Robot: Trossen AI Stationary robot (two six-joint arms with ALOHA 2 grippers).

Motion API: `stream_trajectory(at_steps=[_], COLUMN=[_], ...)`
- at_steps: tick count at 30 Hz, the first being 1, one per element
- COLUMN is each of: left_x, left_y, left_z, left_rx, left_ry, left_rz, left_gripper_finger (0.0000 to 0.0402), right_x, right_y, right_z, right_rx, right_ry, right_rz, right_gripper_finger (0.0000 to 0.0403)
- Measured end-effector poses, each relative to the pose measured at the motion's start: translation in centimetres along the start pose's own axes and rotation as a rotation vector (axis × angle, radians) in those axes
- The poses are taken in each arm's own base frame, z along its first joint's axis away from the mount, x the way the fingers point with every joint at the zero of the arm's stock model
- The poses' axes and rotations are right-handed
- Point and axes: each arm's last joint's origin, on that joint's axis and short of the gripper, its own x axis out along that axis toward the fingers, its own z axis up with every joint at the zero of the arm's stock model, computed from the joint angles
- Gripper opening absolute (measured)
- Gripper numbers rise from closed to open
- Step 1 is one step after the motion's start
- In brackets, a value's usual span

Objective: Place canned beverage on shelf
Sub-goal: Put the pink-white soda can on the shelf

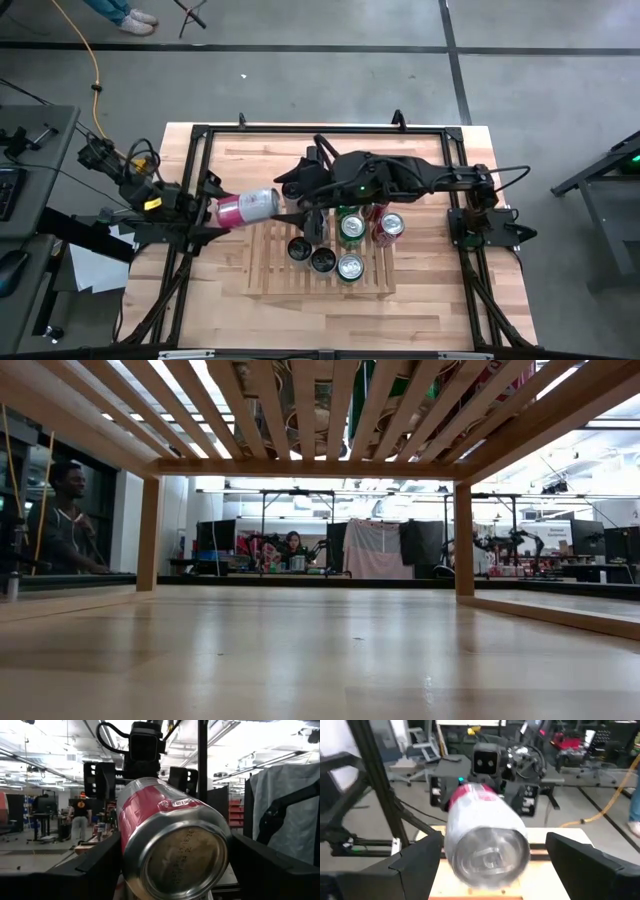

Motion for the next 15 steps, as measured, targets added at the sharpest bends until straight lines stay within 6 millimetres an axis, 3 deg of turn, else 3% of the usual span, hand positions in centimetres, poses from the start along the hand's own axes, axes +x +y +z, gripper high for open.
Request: stream_trajectory(at_steps=[15], left_x=[1.7], left_y=[-0.6], left_z=[1.1], left_rx=[0.086], left_ry=[0.006], left_rz=[0.029], left_gripper_finger=[0.0298], right_x=[1.6], right_y=[-0.4], right_z=[-0.6], right_rx=[-0.02], right_ry=[0.002], right_rz=[0.102], right_gripper_finger=[0.034])
